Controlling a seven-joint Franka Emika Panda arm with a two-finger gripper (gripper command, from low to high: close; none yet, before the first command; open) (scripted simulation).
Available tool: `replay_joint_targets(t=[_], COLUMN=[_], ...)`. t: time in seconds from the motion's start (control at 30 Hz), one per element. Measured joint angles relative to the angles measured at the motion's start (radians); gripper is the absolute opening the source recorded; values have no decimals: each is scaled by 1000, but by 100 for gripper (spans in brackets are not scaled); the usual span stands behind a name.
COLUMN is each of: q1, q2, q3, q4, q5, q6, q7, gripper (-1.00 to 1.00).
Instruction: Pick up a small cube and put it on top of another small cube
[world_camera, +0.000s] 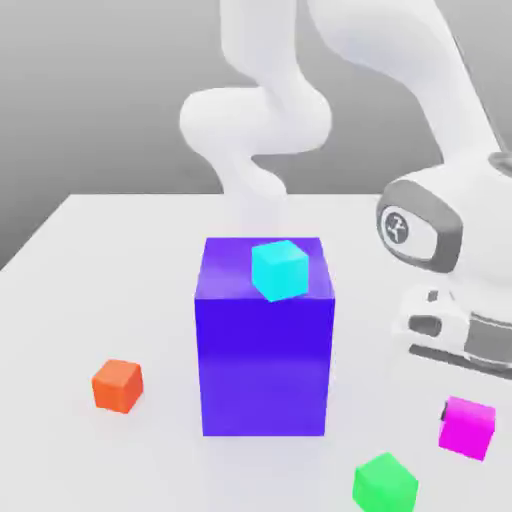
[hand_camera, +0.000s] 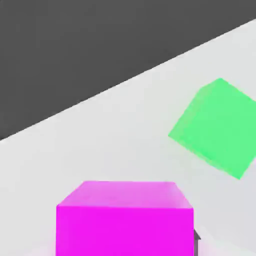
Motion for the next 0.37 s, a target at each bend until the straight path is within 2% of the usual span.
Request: replay_joint_targets(t=[0.1,0.23,0.27,0.37], q1=[-23,-2,8,8], q2=[-40,58,87,87], q3=[-42,-93,-106,-106], q4=[-25,-23,-22,-22], q5=[41,-11,-27,-27], q6=[-8,89,114,114], q7=[132,215,228,228], gripper=[-100,-100,100,100])
